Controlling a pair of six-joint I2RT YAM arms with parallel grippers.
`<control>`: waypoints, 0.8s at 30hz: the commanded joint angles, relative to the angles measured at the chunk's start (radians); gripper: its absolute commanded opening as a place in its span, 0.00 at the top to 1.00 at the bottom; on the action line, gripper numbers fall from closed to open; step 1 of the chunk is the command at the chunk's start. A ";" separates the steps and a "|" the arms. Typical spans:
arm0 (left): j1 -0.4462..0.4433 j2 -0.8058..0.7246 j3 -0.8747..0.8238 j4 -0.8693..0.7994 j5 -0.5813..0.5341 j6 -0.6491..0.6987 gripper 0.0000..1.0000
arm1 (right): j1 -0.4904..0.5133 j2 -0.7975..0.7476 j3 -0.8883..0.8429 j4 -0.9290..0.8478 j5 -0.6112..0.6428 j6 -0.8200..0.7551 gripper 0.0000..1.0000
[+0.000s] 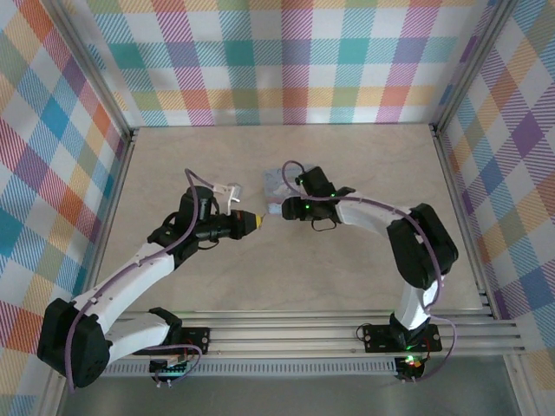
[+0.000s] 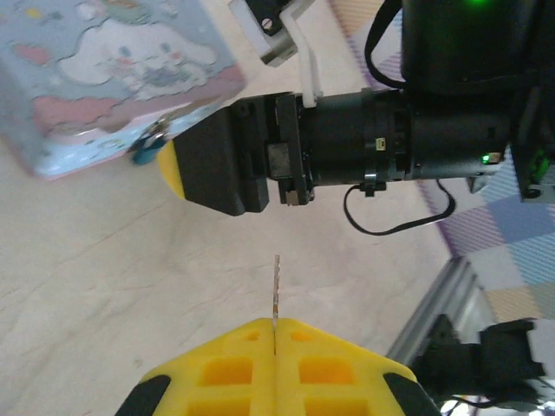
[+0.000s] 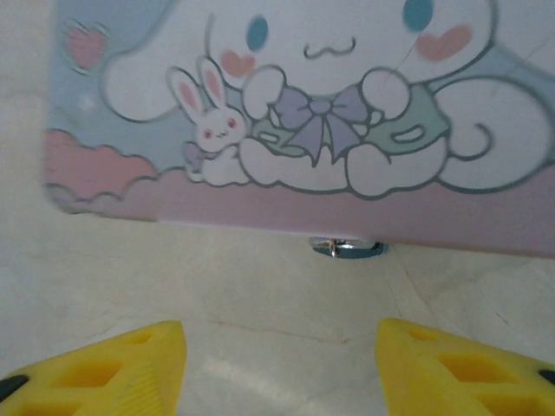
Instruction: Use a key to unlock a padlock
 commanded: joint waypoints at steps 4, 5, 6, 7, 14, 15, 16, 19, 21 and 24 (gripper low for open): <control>0.010 0.008 -0.020 -0.051 -0.105 0.033 1.00 | 0.010 0.079 0.090 0.005 0.162 -0.041 0.41; 0.012 0.013 -0.017 -0.062 -0.113 0.030 1.00 | 0.009 0.087 0.100 -0.006 0.175 -0.041 0.41; 0.013 0.017 -0.016 -0.073 -0.118 0.033 1.00 | 0.010 0.098 0.114 -0.020 0.190 -0.043 0.41; 0.015 0.018 -0.017 -0.078 -0.120 0.035 1.00 | 0.010 0.108 0.123 -0.028 0.199 -0.043 0.42; 0.022 -0.009 -0.040 -0.087 -0.130 0.040 1.00 | 0.011 0.153 0.133 -0.026 0.203 -0.038 0.47; 0.024 -0.012 -0.041 -0.089 -0.131 0.037 1.00 | 0.011 0.156 0.131 -0.022 0.204 -0.039 0.47; 0.024 -0.018 -0.045 -0.091 -0.130 0.037 1.00 | 0.011 0.157 0.129 -0.014 0.204 -0.041 0.48; 0.023 -0.041 -0.058 -0.102 -0.135 0.033 1.00 | 0.011 0.161 0.128 0.003 0.201 -0.056 0.50; 0.025 -0.063 -0.073 -0.104 -0.143 0.027 1.00 | 0.011 0.170 0.136 0.005 0.203 -0.063 0.51; 0.025 -0.097 -0.095 -0.107 -0.157 0.018 1.00 | 0.011 0.181 0.150 0.003 0.200 -0.068 0.51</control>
